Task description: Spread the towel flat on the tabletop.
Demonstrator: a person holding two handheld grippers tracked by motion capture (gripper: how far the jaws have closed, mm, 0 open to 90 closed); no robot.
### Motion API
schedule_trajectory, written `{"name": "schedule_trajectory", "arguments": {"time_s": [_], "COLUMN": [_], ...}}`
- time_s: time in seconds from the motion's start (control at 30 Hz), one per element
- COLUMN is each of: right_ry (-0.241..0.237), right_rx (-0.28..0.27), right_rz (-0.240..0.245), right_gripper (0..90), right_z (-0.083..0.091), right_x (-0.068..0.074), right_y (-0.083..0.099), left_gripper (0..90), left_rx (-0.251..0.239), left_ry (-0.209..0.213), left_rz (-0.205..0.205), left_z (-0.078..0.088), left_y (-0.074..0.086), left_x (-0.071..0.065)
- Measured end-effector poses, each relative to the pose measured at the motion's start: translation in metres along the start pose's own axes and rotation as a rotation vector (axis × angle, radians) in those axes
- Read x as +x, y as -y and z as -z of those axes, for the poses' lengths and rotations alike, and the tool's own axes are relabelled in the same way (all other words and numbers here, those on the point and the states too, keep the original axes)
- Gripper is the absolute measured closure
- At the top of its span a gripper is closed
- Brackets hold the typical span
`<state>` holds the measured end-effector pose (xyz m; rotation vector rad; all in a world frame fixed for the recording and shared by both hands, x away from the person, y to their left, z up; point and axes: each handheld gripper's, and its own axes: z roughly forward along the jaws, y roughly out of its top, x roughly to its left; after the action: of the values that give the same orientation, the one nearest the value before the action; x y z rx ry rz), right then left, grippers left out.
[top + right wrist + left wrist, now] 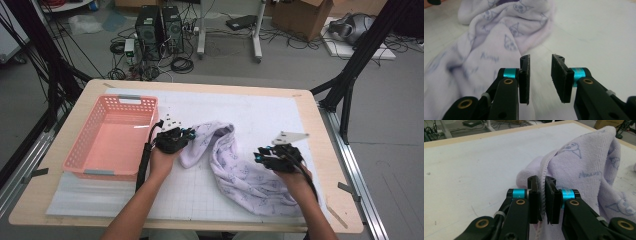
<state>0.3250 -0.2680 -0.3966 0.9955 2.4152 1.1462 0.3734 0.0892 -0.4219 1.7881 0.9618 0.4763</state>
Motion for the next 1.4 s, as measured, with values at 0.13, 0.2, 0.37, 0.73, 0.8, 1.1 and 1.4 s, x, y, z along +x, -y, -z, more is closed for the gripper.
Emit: {"name": "schedule_trajectory", "arguments": {"time_s": [0.13, 0.2, 0.37, 0.73, 0.8, 1.1, 1.4], "right_ry": [-0.054, -0.077, -0.115, -0.011, 0.038, -0.092, 0.247], "right_rx": [0.058, 0.104, 0.145, 0.052, 0.072, 0.094, -0.002], "right_rz": [0.017, 0.020, 0.036, 0.011, 0.048, -0.042, -0.007], "right_gripper": [68.2, 68.0, 86.0, 90.0, 90.0, 75.8, 87.2], "right_z": [-0.044, -0.064, -0.083, -0.055, -0.059, -0.076, -0.039], "right_x": [0.009, 0.013, 0.020, -0.003, -0.001, -0.001, -0.025], "right_y": [-0.018, -0.022, -0.024, -0.026, -0.027, -0.024, -0.028], "left_gripper": [82.7, 82.7, 82.7, 82.5, 82.4, 82.1, 80.5], "left_rx": [-0.002, -0.004, -0.010, -0.018, -0.022, -0.015, -0.018], "left_ry": [0.004, 0.007, 0.006, 0.012, 0.010, 0.015, 0.016], "left_rz": [-0.007, -0.005, 0.000, 0.011, 0.012, 0.013, 0.014], "left_z": [-0.002, -0.002, -0.003, -0.009, -0.008, -0.008, -0.007], "left_y": [0.000, -0.001, -0.002, -0.002, -0.002, -0.001, -0.002], "left_x": [0.000, 0.000, 0.001, -0.002, -0.001, 0.000, 0.000]}}
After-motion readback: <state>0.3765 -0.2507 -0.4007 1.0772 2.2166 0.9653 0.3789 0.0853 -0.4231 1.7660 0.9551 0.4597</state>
